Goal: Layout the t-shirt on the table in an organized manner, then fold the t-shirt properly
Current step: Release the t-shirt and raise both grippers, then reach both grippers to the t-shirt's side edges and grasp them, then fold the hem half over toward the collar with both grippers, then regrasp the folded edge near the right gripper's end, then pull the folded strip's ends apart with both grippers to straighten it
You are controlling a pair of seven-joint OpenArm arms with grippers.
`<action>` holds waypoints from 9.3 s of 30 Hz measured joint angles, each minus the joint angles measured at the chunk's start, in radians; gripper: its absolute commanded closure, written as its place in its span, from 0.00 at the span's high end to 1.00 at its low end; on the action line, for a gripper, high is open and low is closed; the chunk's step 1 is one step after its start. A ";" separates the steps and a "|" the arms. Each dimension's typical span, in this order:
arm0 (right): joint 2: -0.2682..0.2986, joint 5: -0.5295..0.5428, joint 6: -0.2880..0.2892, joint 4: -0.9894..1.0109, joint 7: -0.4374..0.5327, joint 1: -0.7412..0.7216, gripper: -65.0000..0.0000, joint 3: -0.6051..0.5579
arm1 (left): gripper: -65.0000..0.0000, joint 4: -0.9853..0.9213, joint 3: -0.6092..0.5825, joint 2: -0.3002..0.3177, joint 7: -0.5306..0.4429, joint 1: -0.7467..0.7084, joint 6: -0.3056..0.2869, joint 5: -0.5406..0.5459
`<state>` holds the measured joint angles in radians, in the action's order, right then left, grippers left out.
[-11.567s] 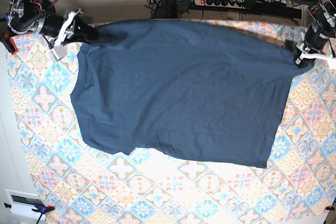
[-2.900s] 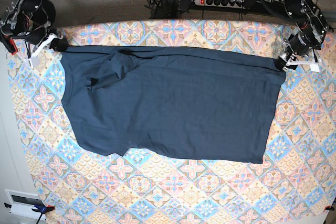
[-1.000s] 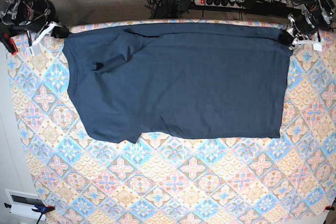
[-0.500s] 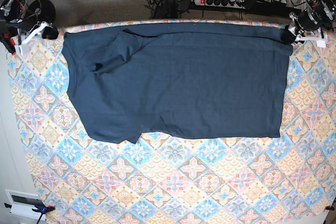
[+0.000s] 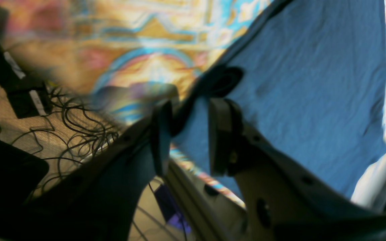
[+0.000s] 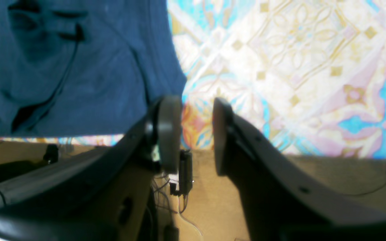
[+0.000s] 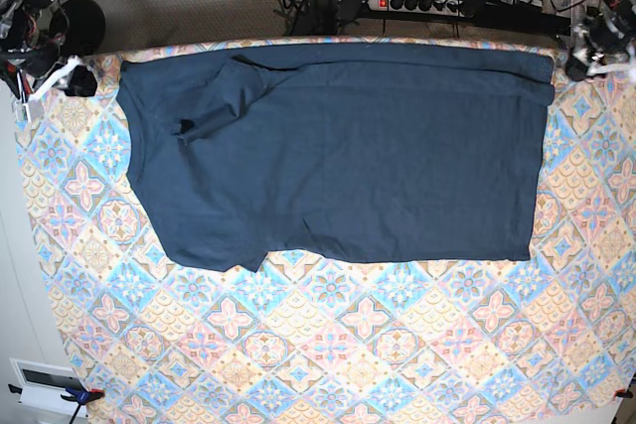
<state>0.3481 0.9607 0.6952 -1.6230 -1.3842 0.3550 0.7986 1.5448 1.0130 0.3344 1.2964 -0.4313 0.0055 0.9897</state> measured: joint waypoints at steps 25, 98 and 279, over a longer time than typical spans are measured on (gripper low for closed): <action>0.024 -0.142 0.000 -0.003 0.015 -0.325 0.25 -0.326 | 0.46 -0.085 -0.579 0.098 -0.227 0.597 -0.004 -0.435; 0.038 -0.666 0.001 0.682 0.527 -0.844 0.45 -0.911 | 0.00 -0.602 -0.734 0.003 -0.615 0.758 0.002 -0.542; -0.116 -0.788 -0.011 0.476 0.580 -0.600 0.02 -0.820 | 0.53 0.148 -0.309 0.043 -0.319 0.000 0.005 0.119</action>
<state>0.2321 0.1726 0.6838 -1.1465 -0.8043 -0.2451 -0.0212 1.6924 0.7036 0.3771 0.9771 -0.4316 0.0109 1.1088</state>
